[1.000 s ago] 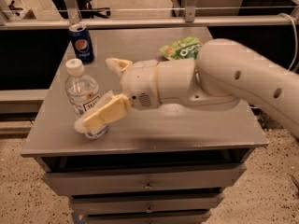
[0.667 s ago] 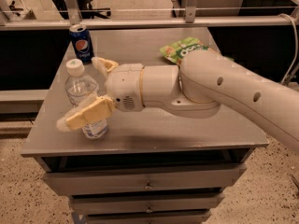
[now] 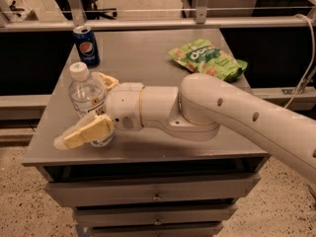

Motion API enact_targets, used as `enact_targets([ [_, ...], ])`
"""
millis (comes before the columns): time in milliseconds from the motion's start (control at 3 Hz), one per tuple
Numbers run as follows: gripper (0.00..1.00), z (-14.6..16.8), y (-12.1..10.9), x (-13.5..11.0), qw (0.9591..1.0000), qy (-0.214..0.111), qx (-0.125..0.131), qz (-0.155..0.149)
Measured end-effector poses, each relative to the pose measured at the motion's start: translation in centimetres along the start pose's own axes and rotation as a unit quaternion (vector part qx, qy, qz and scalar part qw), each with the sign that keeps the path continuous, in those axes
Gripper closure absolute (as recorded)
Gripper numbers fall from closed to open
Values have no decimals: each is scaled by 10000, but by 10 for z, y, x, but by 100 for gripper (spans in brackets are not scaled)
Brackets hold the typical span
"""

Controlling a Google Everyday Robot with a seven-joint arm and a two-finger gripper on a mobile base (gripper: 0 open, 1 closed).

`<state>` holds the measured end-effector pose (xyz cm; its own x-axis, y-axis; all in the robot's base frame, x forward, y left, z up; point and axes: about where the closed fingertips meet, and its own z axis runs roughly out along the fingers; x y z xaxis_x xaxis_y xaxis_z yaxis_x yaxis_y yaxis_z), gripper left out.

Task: Move blue plastic bottle near green rice chip bag

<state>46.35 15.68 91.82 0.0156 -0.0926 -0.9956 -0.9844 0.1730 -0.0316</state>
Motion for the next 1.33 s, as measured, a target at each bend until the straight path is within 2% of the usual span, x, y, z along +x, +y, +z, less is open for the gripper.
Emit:
enact_targets([
  [333,19,2,3,9,10000,-41,17,54],
  [1000,64,-5,1,20,9997,-59,121,189],
  [1333,88,-27,-17,19,9983,-53,415,403],
])
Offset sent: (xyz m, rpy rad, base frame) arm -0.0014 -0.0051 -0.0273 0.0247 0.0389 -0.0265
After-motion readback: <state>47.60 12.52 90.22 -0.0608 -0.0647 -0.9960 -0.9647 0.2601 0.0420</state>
